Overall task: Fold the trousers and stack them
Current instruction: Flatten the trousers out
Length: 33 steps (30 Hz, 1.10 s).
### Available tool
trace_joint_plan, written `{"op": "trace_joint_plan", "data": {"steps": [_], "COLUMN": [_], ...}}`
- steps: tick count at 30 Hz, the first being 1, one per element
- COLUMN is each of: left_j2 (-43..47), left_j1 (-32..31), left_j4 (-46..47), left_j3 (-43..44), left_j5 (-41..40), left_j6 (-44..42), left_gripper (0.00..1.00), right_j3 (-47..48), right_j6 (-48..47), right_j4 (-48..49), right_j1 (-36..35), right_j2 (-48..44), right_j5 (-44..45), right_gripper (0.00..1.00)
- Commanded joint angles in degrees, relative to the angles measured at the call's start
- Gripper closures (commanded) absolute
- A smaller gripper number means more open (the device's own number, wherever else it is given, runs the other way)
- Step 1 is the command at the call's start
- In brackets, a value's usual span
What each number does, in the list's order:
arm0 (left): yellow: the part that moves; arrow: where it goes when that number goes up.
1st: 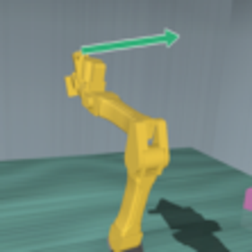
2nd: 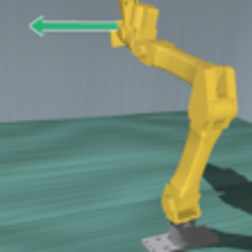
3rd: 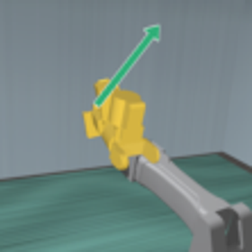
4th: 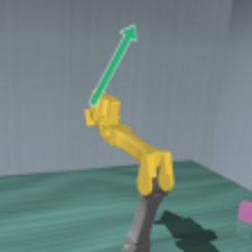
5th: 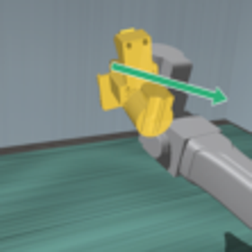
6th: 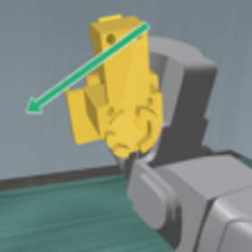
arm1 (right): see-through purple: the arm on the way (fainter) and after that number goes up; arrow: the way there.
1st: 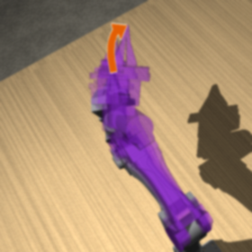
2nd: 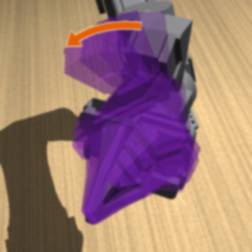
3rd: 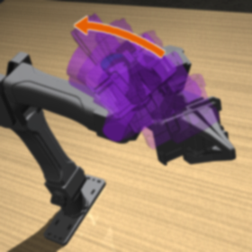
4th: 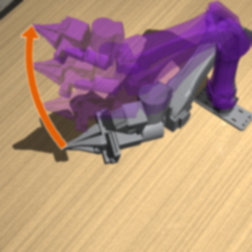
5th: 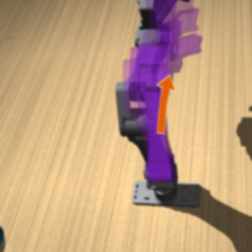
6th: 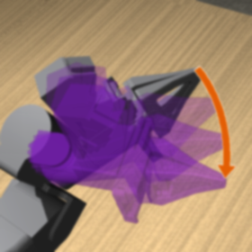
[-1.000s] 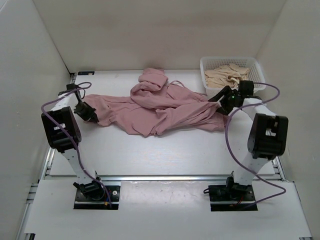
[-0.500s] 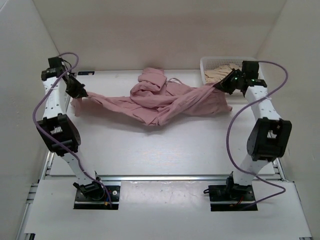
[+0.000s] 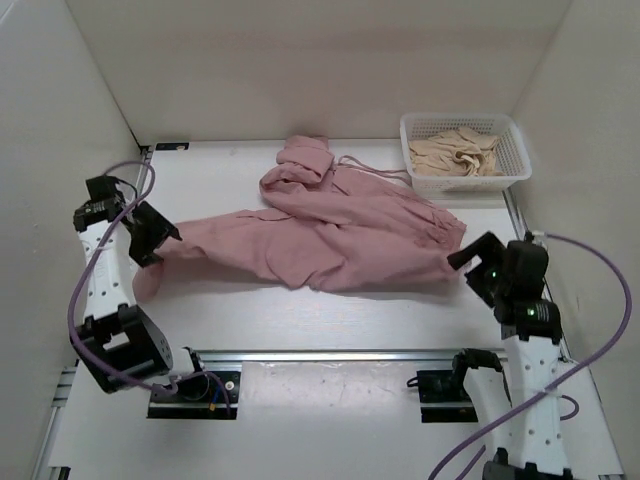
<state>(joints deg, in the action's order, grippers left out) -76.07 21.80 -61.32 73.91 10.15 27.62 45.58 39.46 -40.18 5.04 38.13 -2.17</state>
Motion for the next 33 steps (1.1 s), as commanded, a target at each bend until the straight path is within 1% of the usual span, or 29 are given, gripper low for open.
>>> {"op": "trace_joint_plan", "data": {"steps": [1,3,5,8,9,10,11,13,14,15,16,17,19,20,22,24,27,29,31,32,33], "left_j2": [-2.1,-3.5,-3.5,-2.2,-1.1,-0.6,-0.6,0.0,-0.6,-2.0,-3.5,-5.1,-9.2,-10.0,-11.5,-12.3,-15.0,-17.8,-19.8,-21.1,-21.1], "left_j1": [1.7,1.8,1.8,1.8,1.8,1.8,1.8,1.8,1.8,1.8,1.8,1.8,1.8,1.8,2.3,2.8,3.4,3.4,3.4,3.4,3.4], "left_j4": [2.0,1.1,-0.1,-0.6,0.0,0.0,0.7,1.3,2.2,5.0,6.0,6.0,7.7,8.5,9.1,9.7,10.9,11.4,12.5,12.5,12.5], "left_j3": [-4.9,-3.0,0.5,1.8,1.1,0.3,-1.5,-3.8,-6.9,-8.7,-10.2,-11.1,-13.4,-14.0,-14.8,-15.5,-15.5,-15.5,-13.7,-13.2,-12.6], "left_j5": [0.3,0.3,-0.2,-1.3,-1.3,-1.3,-1.8,-2.3,-0.8,0.3,1.1,1.6,2.2,2.2,0.6,-1.5,-2.7,-3.6,-4.4,-4.4,-4.4], "left_j6": [-1.6,-2.1,-2.1,-0.8,-0.8,-0.3,0.3,0.3,1.7,2.3,2.8,2.8,3.3,3.3,3.9,5.2,5.9,6.6,7.1,7.1,7.1], "left_gripper": [0.24,0.23,0.23,0.25,0.29,0.30,0.31,0.31,0.31,0.29,0.27,0.26,0.24,0.23,0.23,0.23,0.24,0.31,0.44,0.54,0.75], "right_j3": [-5.1,-5.2,-3.3,-2.1,-2.1,-2.9,-3.8,-7.8,-9.6,-11.4,-15.2,-17.1,-21.0,-21.7,-21.7,-21.0,-20.4,-19.9,-19.4,-19.4,-18.8], "right_j6": [4.3,7.9,7.9,7.9,7.9,7.9,8.7,9.8,11.4,12.2,13.4,15.6,17.5,18.3,18.3,17.1,16.0,16.0,16.0,16.0,16.0], "right_j4": [-9.6,-9.7,-9.7,-7.3,-5.9,-5.9,-5.3,-4.6,-3.7,-3.1,-1.2,0.2,3.8,4.6,5.3,5.9,8.2,9.1,9.9,10.5,11.3], "right_j1": [0.2,0.2,0.2,0.2,-0.4,-0.4,-1.1,-1.1,-1.1,-1.1,-1.1,-1.1,-1.1,-1.1,-1.1,-1.1,-0.4,0.3,1.5,1.5,2.2], "right_j2": [-6.1,-7.5,-6.6,-2.5,-0.4,0.5,1.2,2.5,2.5,2.5,2.5,2.5,2.5,3.2,4.1,6.5,10.6,12.7,13.5,14.2,14.2], "right_j5": [7.9,8.5,8.5,4.8,1.5,0.3,-1.1,-3.3,-5.7,-6.8,-7.9,-9.1,-10.7,-10.7,-10.7,-8.5,-8.5,-9.0,-9.0,-8.3,-7.0], "right_gripper": [0.02,0.01,0.06,0.23,0.27,0.39,0.42,0.42,0.29,0.20,0.14,0.08,0.05,0.05,0.05,0.04,0.04,0.03,0.03,0.03,0.03]}}
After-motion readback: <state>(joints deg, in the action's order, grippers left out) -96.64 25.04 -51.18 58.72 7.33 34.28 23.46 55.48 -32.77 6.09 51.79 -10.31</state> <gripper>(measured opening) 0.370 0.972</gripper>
